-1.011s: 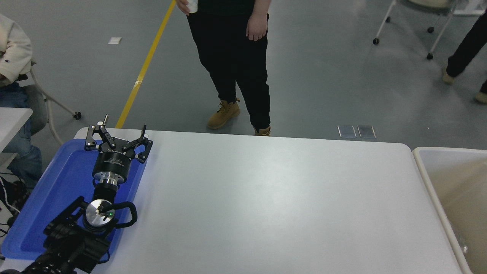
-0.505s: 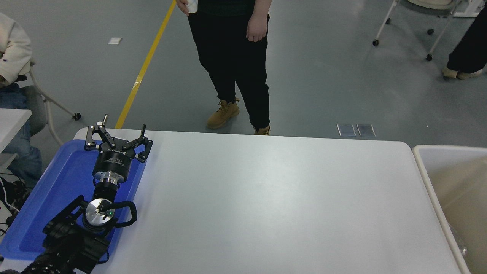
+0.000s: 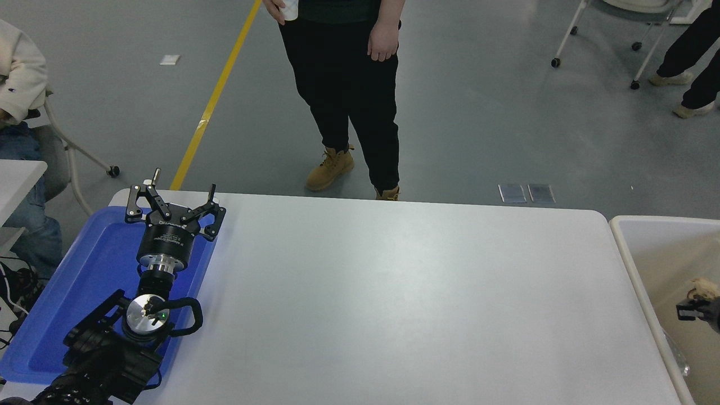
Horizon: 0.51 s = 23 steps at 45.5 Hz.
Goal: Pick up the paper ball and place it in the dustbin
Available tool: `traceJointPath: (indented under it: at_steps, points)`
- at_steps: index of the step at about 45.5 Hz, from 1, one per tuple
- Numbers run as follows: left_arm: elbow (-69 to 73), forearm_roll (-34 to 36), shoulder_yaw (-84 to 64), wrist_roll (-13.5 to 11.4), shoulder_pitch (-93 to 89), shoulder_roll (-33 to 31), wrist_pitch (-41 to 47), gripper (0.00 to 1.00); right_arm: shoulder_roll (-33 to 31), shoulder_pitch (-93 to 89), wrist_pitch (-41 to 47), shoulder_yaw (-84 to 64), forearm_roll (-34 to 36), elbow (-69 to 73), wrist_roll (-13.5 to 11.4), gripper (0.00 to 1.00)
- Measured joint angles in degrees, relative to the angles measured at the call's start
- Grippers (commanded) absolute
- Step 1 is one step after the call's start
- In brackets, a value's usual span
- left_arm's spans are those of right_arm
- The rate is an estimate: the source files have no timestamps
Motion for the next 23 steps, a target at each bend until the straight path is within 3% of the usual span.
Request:
traceJointPath:
  at_steps: [7, 23]
  points:
    - [0.0, 0.01, 0.0, 0.0, 0.0, 0.0, 0.01, 1.0, 0.97, -0.76, -0.72, -0.09, 2.3, -0.32, -0.03, 0.97]
    - [0.0, 0.04, 0.05, 0.02, 0.0, -0.03, 0.01, 1.0, 1.96, -1.44, -1.42, -0.07, 9.9, -0.55, 0.36, 0.98]
